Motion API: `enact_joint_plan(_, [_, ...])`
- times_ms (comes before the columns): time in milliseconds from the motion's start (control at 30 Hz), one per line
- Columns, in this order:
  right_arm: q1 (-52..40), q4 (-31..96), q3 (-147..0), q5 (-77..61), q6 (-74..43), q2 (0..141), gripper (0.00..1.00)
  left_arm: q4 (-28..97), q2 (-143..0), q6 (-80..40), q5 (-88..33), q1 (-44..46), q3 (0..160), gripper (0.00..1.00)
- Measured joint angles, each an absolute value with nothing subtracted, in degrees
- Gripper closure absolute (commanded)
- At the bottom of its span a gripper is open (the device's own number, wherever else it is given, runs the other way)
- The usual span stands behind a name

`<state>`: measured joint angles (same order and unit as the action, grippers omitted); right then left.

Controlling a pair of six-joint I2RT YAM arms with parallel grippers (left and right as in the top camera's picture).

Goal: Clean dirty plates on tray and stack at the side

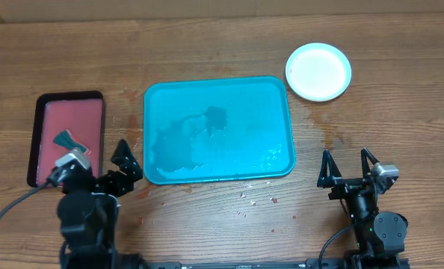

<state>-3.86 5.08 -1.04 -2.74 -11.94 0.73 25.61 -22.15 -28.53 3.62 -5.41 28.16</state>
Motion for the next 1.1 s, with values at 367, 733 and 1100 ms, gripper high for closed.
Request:
enact_joint_plan(367, [-3.9,5.1,-1.0,-2.7,-12.0,0.7,0.00,16.9,-11.1,-26.3,3.7,-5.4,15.0,0.00])
enact_joint_plan(733, [-3.8,5.1,-1.0,-2.7,-12.0,0.7,0.00,8.1,-1.5,-17.0,3.1,-5.3,6.4,0.00])
enact_joint_plan(1100, [-3.8,5.1,-1.0,-2.7,-11.9,0.7,0.00,-0.4,-1.0,-13.8,1.3,-5.3,0.8,0.00])
